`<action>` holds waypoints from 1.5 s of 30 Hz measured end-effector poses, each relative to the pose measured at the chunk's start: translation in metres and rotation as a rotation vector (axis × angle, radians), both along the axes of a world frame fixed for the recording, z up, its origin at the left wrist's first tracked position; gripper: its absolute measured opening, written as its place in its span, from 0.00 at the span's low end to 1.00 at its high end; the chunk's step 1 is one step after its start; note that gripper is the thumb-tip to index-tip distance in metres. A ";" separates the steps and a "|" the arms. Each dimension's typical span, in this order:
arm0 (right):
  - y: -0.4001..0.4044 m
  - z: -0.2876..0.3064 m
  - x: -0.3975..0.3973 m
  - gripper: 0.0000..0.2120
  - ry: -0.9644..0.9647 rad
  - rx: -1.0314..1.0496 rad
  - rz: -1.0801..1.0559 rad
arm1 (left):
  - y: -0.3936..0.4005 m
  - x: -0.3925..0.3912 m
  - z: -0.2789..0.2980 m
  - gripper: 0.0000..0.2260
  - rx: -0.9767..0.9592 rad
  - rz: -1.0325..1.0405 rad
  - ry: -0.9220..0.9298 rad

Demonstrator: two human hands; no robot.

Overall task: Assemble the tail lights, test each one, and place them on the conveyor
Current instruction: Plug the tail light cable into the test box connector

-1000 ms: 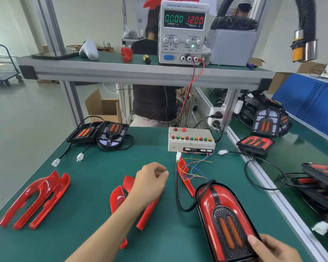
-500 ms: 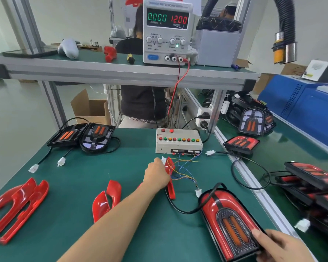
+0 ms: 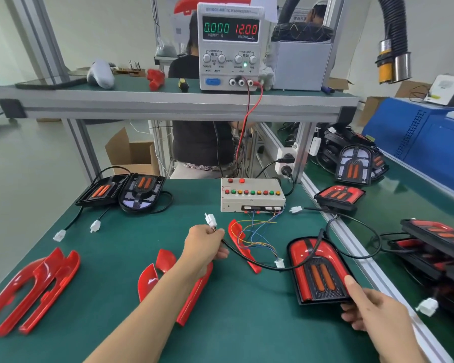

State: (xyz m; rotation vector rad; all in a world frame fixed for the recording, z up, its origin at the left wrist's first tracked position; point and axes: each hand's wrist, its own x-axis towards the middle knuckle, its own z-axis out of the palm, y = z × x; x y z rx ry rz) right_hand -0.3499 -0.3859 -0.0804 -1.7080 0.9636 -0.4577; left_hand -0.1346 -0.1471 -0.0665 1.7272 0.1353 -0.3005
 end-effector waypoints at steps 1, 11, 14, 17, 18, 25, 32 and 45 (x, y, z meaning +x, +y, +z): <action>0.000 0.000 -0.001 0.21 0.014 -0.023 0.002 | 0.002 -0.009 0.004 0.11 -0.046 -0.016 -0.001; 0.058 0.011 -0.013 0.14 -0.460 -0.830 -0.035 | -0.010 -0.104 0.016 0.12 -0.316 -0.088 0.019; 0.082 0.012 0.007 0.13 -0.499 -1.053 0.323 | -0.026 -0.121 0.014 0.13 -0.359 -0.144 0.047; 0.095 0.009 0.026 0.21 -0.365 -1.051 0.430 | -0.031 -0.127 0.014 0.09 -0.454 -0.219 0.069; 0.095 0.009 0.029 0.22 -0.350 -1.011 0.423 | -0.029 -0.127 0.015 0.09 -0.488 -0.283 0.074; 0.071 0.025 0.037 0.15 -0.338 -0.922 0.185 | -0.037 -0.089 0.014 0.07 -0.097 -0.280 -0.040; 0.069 0.045 0.044 0.20 -0.353 -0.760 0.140 | -0.089 -0.059 0.004 0.15 0.448 -0.438 -0.147; 0.072 0.049 0.053 0.17 -0.139 -0.819 0.312 | -0.069 -0.055 0.000 0.06 -0.267 -0.280 -0.088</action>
